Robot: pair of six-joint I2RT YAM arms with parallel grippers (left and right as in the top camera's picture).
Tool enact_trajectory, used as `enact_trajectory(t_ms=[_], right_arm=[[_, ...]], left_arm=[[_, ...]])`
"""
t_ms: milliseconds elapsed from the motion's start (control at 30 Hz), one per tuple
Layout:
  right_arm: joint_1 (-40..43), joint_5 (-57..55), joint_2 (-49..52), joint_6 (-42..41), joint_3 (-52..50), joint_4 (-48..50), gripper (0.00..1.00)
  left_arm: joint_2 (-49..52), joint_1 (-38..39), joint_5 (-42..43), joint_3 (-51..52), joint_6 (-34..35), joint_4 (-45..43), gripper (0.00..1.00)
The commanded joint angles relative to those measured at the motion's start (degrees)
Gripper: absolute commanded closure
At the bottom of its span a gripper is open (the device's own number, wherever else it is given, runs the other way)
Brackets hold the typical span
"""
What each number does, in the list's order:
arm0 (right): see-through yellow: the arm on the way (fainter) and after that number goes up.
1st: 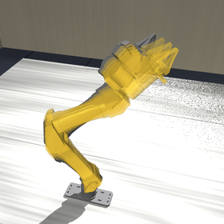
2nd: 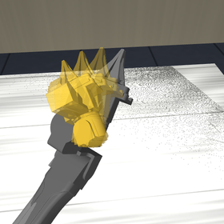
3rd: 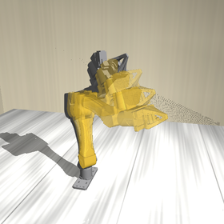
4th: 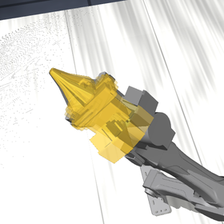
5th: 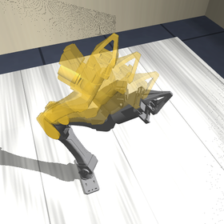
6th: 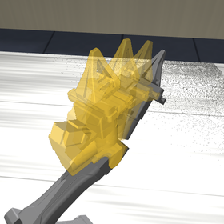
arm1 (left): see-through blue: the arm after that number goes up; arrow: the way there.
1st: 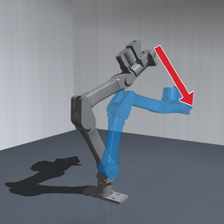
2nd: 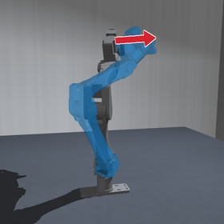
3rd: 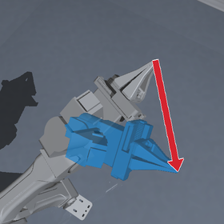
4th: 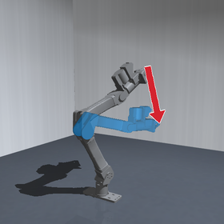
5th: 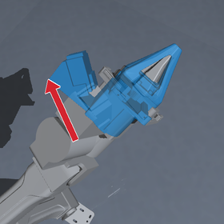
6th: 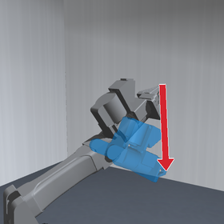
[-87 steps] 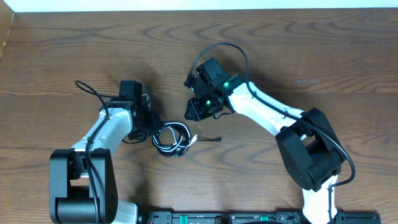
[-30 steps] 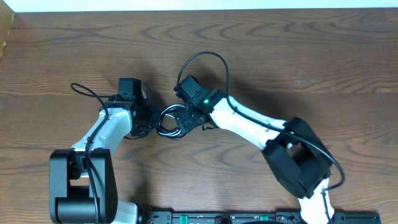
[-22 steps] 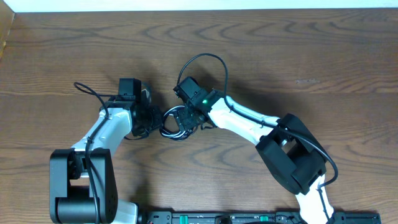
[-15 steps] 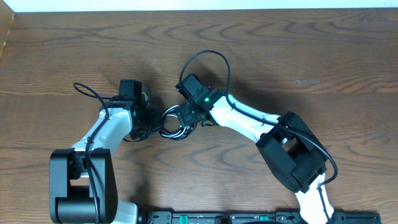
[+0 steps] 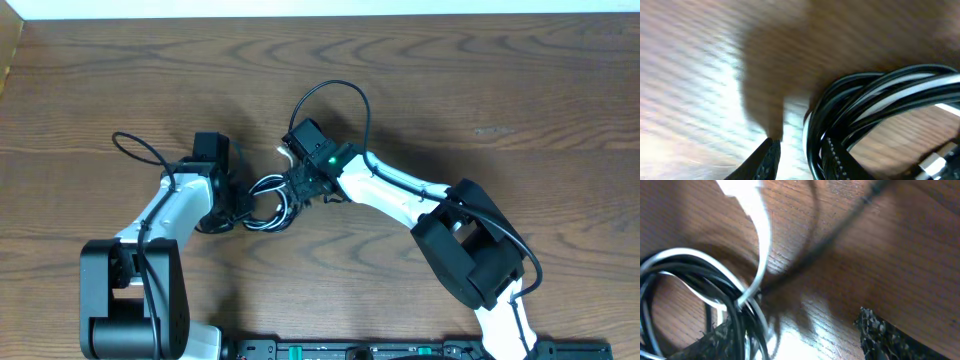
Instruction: Untangle cables
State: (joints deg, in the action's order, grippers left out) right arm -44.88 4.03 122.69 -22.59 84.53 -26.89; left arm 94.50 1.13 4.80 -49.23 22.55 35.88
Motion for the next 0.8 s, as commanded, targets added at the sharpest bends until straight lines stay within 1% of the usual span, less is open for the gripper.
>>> enact_trajectory(t_ms=[0,100,133,167,200,333,433,533,633,767], right_arm=[[0.3,-0.9,3.0,-1.0,-0.3,-0.3,0.36],[0.4,-0.9,3.2,-1.0,-0.3,-0.3,0.36],[0.4,-0.7,3.2,-0.6,-0.3,0.0,0.32],[0.4,1.7,3.2,2.5,-0.3,1.2,0.28],[0.4,3.8,3.2,4.3,-0.3,2.2,0.28],[0.4,9.0,3.2,5.9,-0.3,4.7,0.26],[0.2,8.9,3.5,7.4,-0.3,5.2,0.24],[0.0,7.1,4.7,9.3,-0.3,7.3,0.23],[-1.0,2.7,7.1,9.6,-0.3,9.6,0.24],[-1.4,2.5,9.7,9.6,-0.3,10.1,0.23]], left_arm=[[0.7,-0.2,-7.3,0.3,0.7,0.9,0.69],[0.7,-0.2,-7.4,0.3,0.7,1.0,0.69],[0.7,-0.2,-7.3,0.3,0.7,0.7,0.69],[0.7,-0.2,-6.7,0.3,0.7,0.0,0.69],[0.7,-0.2,-6.8,0.3,0.7,-0.4,0.69],[0.7,-0.2,-6.7,0.3,0.7,-2.0,0.69],[0.7,-0.2,-5.4,0.3,0.0,-3.5,0.69],[0.7,-0.2,-0.9,0.3,-2.6,-5.9,0.69],[0.7,-0.2,-1.0,0.3,-2.6,-7.7,0.69],[0.7,-0.2,-1.2,0.3,-2.6,-7.7,0.69]])
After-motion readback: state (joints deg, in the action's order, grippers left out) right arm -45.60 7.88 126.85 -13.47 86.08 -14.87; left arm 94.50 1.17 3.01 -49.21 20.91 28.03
